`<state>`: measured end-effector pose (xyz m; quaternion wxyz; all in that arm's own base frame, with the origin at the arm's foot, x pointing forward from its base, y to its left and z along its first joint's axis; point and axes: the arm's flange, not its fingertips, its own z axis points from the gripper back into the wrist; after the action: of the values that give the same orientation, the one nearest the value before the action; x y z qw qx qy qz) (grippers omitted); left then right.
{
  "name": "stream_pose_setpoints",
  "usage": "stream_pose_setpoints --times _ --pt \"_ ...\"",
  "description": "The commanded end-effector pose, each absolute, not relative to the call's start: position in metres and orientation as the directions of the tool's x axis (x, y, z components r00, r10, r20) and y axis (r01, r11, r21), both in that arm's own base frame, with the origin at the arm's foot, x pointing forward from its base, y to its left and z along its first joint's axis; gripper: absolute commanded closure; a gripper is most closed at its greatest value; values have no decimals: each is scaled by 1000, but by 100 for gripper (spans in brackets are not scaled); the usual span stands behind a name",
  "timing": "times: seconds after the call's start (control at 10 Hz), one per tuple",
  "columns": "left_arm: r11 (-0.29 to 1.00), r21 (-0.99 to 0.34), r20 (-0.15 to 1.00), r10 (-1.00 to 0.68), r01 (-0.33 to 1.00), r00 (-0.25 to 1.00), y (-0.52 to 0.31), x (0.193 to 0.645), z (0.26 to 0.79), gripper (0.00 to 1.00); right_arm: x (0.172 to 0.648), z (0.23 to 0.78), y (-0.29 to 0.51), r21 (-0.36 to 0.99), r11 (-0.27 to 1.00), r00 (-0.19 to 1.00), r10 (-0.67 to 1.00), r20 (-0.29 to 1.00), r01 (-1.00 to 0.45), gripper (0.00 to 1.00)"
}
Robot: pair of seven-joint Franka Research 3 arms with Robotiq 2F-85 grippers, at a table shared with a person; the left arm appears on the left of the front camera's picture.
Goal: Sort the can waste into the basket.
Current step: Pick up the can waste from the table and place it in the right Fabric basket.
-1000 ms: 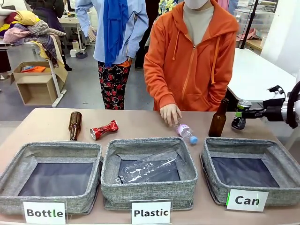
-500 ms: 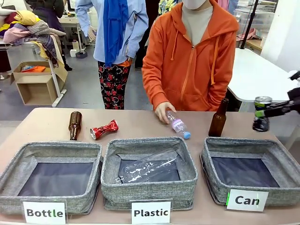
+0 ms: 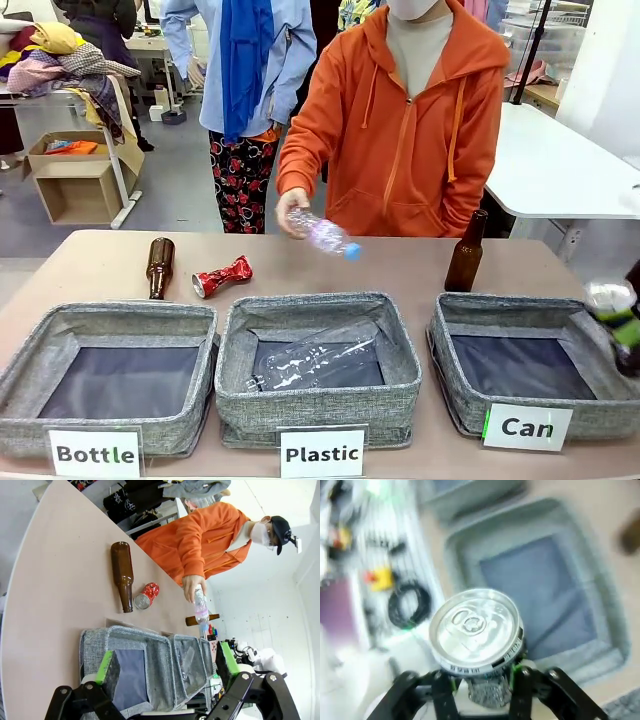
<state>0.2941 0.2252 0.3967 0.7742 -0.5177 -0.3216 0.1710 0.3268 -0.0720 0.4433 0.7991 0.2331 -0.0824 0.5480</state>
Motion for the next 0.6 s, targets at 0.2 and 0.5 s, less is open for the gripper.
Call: stream_pose_setpoints --times 0.2,0.5 --pt "404 -910 343 598 97 724 225 295 396 0 323 434 -37 182 177 227 925 304 -967 100" --pt "404 -910 343 598 97 724 225 295 396 0 326 435 -35 131 178 213 914 345 -975 100"
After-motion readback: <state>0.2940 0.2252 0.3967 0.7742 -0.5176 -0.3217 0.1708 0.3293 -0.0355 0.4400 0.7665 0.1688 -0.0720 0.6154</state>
